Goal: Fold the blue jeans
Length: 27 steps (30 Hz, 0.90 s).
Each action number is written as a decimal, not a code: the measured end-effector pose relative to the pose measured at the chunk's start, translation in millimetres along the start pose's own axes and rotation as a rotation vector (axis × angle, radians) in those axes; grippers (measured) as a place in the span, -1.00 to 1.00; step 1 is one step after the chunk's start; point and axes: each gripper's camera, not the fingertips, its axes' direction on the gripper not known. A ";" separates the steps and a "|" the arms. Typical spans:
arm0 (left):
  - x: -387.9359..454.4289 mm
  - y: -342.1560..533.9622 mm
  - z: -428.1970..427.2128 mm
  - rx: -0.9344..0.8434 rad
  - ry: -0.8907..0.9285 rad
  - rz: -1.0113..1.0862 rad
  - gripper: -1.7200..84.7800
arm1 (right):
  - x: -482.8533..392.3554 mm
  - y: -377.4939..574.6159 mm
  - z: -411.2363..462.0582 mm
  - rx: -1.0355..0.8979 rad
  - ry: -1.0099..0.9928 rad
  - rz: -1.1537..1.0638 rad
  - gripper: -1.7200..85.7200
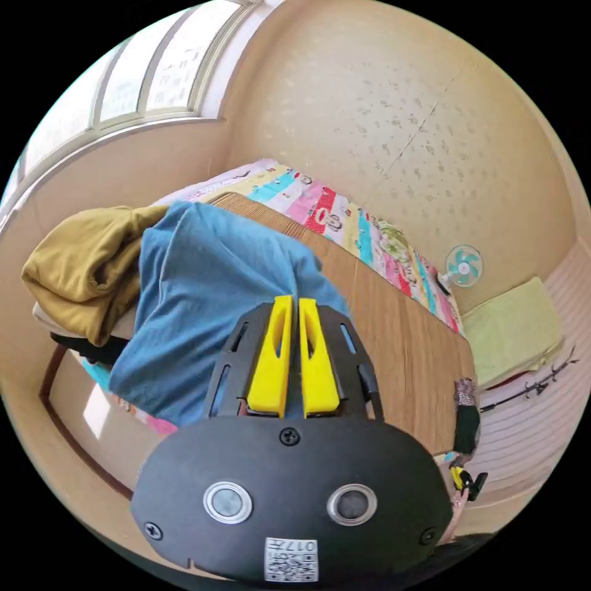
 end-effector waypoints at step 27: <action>124.1 256.7 106.7 -0.513 0.614 0.447 -0.82 | -193.1 -93.4 290.5 -0.396 0.141 -0.531 -0.66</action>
